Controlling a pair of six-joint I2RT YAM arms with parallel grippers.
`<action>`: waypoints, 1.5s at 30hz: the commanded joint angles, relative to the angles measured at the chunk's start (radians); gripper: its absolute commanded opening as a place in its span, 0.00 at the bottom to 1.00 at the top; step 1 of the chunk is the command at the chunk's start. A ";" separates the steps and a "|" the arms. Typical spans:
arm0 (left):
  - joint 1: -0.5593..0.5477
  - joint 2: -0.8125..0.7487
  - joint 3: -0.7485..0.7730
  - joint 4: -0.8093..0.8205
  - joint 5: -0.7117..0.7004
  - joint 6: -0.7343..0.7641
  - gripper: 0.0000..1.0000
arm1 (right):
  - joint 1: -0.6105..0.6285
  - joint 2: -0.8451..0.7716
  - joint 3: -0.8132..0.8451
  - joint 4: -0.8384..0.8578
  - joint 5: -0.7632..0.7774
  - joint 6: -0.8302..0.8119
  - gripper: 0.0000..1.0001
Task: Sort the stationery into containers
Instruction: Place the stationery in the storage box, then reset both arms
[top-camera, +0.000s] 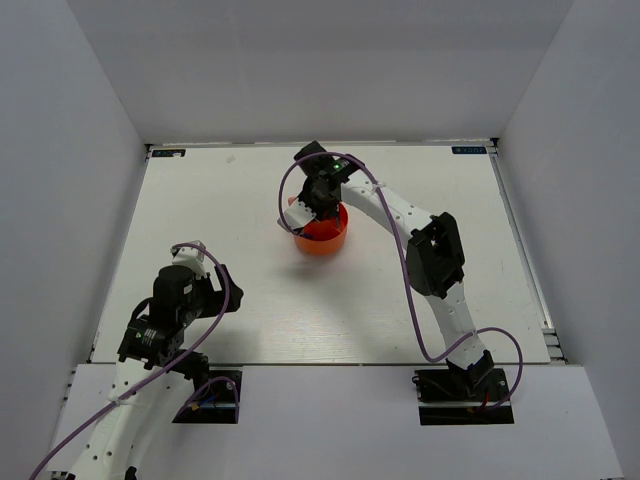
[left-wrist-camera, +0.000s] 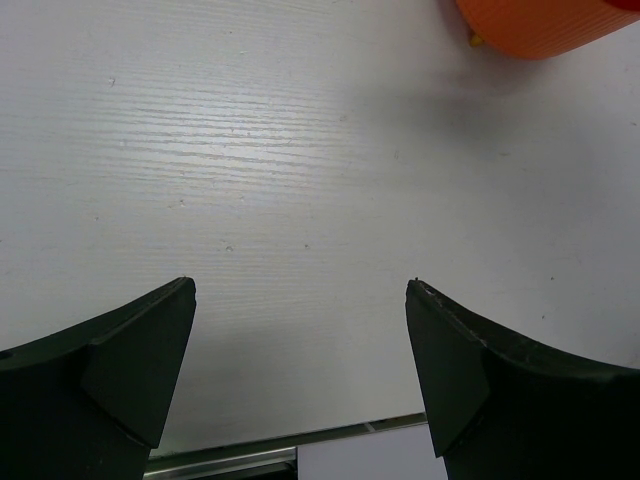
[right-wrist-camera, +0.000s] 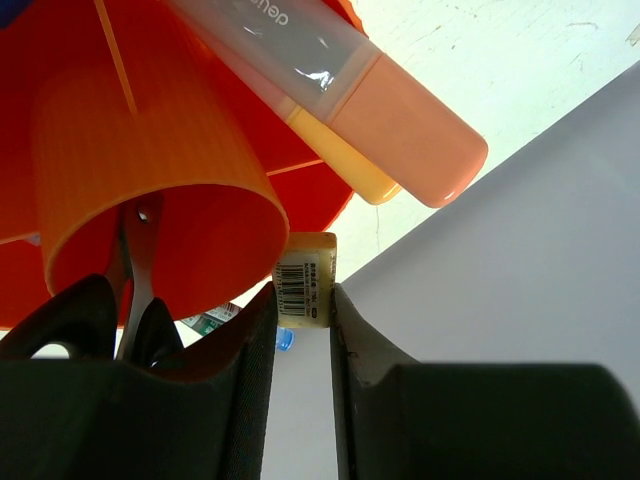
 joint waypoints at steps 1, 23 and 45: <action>0.008 -0.009 -0.007 0.020 0.001 -0.001 0.96 | 0.007 -0.013 -0.007 -0.018 -0.015 -0.017 0.25; 0.006 -0.008 -0.007 0.018 -0.004 -0.004 0.96 | 0.013 -0.034 -0.030 -0.002 -0.019 -0.031 0.38; 0.032 0.010 -0.012 0.028 -0.004 0.004 0.99 | 0.054 -0.244 -0.104 0.319 -0.061 0.433 0.56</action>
